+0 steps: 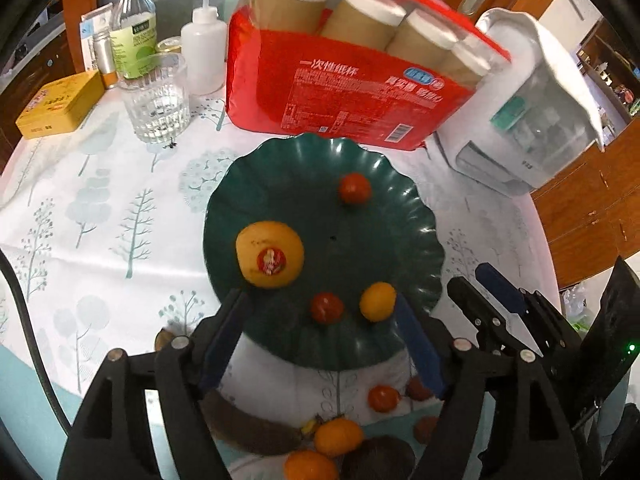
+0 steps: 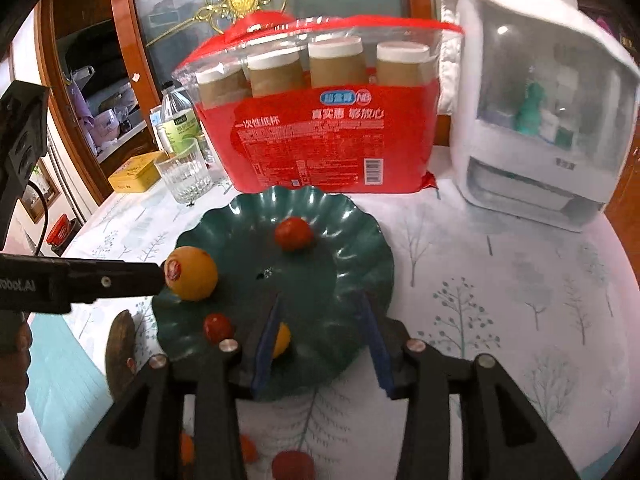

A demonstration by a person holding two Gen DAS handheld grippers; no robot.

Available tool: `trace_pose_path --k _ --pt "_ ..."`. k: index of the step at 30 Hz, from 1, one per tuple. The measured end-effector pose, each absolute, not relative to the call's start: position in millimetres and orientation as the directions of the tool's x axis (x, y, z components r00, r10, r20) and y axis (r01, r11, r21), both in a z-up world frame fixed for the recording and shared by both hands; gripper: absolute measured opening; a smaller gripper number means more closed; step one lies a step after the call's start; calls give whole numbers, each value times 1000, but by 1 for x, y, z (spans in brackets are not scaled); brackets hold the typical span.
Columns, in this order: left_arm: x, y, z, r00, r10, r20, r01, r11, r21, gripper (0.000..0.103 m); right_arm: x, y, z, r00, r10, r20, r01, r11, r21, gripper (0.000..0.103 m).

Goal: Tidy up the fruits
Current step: 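Carry both fruits onto the green plate and open both tools, then withdraw both tools from the plate back toward the fruit pile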

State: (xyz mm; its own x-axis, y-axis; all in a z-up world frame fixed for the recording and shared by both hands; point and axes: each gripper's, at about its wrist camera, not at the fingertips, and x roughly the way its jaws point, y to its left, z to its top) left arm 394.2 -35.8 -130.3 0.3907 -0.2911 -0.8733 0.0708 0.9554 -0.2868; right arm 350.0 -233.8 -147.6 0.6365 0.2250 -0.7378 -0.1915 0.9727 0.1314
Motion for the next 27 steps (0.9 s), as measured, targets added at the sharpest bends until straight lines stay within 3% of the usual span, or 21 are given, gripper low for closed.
trace_pose_path --k 14,21,27 --pt "317 -29 -80 422 -267 -867 37 960 -278 85 269 -250 -113 654 201 -729 -181 978 107 51" --pt "280 -35 -78 406 -253 -878 1 961 -276 90 229 -255 -112 650 223 -726 -221 970 100 62" --pt "257 -43 -94 368 -249 -896 -55 956 -289 91 209 -261 -120 631 263 -730 -270 956 111 65"
